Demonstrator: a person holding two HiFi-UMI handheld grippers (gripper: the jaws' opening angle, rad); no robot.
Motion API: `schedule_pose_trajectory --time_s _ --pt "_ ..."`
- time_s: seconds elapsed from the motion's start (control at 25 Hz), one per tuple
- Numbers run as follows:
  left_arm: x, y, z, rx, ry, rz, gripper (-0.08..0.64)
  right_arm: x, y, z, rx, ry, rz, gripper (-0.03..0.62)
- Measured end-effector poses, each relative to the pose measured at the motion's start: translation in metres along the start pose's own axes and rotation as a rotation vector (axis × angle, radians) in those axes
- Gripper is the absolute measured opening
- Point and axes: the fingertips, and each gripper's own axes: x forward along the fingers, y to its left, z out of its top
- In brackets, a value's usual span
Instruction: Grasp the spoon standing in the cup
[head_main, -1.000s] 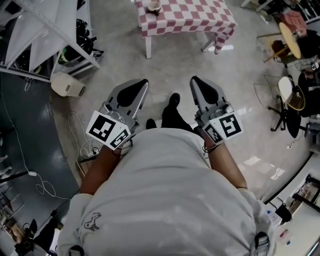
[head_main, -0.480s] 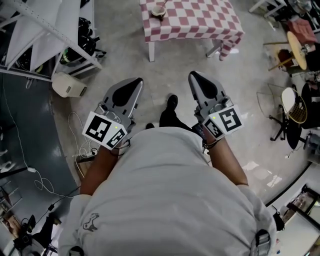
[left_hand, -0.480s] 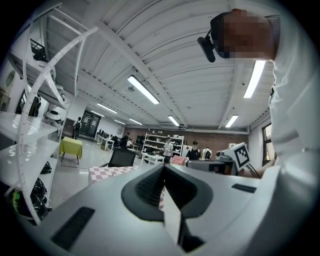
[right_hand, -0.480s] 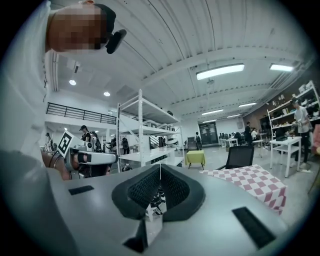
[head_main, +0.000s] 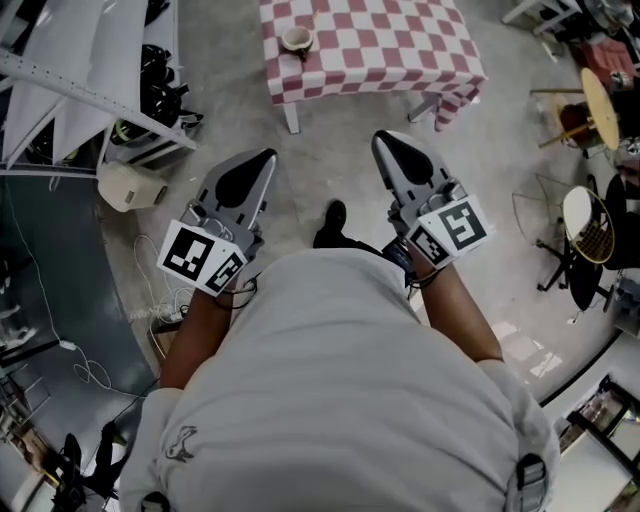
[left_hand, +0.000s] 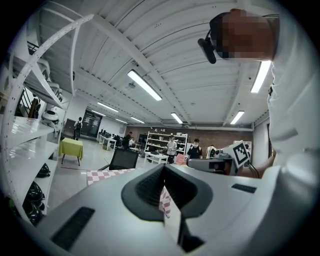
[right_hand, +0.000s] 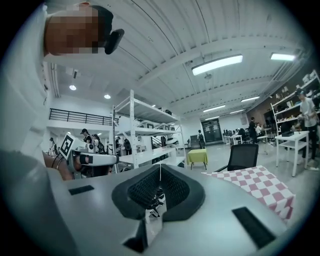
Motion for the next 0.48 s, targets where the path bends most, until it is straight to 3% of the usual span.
schedule_pose_trajectory --time_s 0.48 --pt "0.103 0.040 0.009 0.013 -0.010 0.065 0.012 0.018 -0.114 0.013 0.003 -0.002 0.039 0.032"
